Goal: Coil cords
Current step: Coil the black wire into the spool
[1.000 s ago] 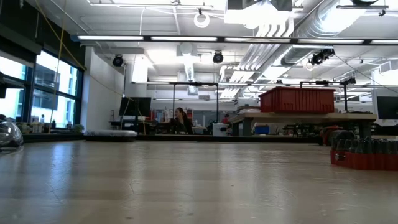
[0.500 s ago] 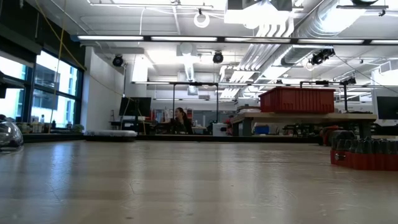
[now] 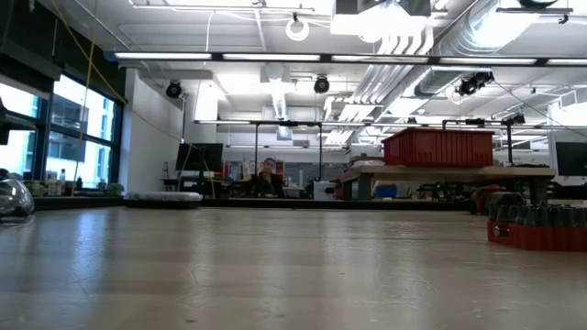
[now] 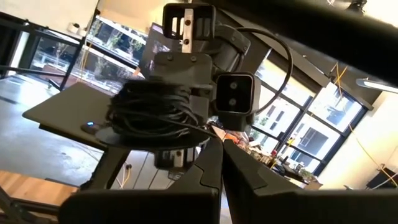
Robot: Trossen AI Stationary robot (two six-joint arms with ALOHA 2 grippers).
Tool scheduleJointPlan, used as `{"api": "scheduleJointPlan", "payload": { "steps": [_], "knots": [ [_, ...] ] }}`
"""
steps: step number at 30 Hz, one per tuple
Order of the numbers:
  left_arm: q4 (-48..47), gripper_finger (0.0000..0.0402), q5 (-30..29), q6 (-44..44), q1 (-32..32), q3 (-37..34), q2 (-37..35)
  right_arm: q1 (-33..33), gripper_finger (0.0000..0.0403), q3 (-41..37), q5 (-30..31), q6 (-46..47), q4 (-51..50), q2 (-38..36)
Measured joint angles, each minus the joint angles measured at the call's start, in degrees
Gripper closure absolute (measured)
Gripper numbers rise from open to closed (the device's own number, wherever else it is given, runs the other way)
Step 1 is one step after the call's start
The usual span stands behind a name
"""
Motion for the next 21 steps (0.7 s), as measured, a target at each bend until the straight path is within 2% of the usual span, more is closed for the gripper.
{"api": "scheduleJointPlan", "payload": {
  "steps": [5,15,21],
  "knots": [
    [5.4,0.0399,0.9,-3.5,-1.4,0.0,1.8,-1.4,0.0403,0.0,-2.8,-0.4,0.2,0.0],
    [16.1,0.0399,3.4,-8.7,-3.2,0.0,5.6,-2.9,0.0400,0.0,-4.5,-2.5,3.2,0.0],
    [25.7,0.0399,4.9,-14.2,-3.5,0.0,7.9,-3.0,0.0345,0.0,-4.4,0.4,5.1,0.3]
  ]
}}
